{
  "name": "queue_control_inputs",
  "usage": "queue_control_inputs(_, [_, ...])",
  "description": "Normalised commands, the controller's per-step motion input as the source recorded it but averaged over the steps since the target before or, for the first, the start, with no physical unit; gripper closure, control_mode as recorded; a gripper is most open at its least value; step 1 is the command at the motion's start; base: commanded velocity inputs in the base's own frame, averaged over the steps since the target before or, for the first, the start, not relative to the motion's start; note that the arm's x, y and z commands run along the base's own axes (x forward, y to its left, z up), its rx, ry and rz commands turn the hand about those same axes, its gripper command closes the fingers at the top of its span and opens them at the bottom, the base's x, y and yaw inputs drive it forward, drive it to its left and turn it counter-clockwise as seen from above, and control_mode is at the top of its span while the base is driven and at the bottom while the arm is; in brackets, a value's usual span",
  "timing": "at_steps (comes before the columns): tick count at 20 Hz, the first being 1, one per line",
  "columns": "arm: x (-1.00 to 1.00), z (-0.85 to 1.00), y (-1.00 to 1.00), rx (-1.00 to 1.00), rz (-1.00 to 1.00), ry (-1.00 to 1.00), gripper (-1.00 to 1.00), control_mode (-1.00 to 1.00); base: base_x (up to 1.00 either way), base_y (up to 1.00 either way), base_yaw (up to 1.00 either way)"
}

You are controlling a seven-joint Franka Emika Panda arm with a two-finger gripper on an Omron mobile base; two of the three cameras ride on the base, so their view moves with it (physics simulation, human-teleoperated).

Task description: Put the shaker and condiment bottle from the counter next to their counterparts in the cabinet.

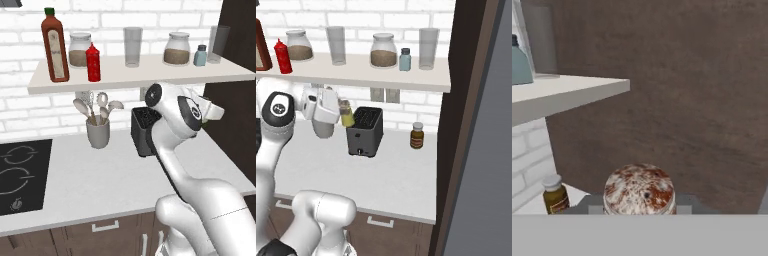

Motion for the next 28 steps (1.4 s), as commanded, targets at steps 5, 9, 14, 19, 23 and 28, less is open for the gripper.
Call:
queue_control_inputs(5, [0.00, 1.00, 0.00, 0.00, 0.13, 0.00, 1.00, -1.00, 0.00, 0.00, 0.00])
queue_control_inputs(9, [0.00, 0.99, 0.00, 0.00, 0.17, 0.01, 1.00, -1.00, 0.00, 0.00, 0.00])
queue_control_inputs(14, [0.02, 0.71, -0.07, 0.00, 0.30, 0.00, 1.00, -1.00, 0.00, 0.00, 0.00])
queue_control_inputs(19, [0.26, 0.12, -0.16, 0.06, 0.39, -0.01, 1.00, -1.00, 0.00, 0.00, 0.00])
queue_control_inputs(23, [0.04, 0.00, 0.00, 0.00, 0.04, 0.07, 1.00, -1.00, 0.00, 0.00, 0.00])
queue_control_inputs(28, [0.35, -0.07, -0.03, 0.02, 0.00, 0.01, 1.00, -1.00, 0.00, 0.00, 0.00])
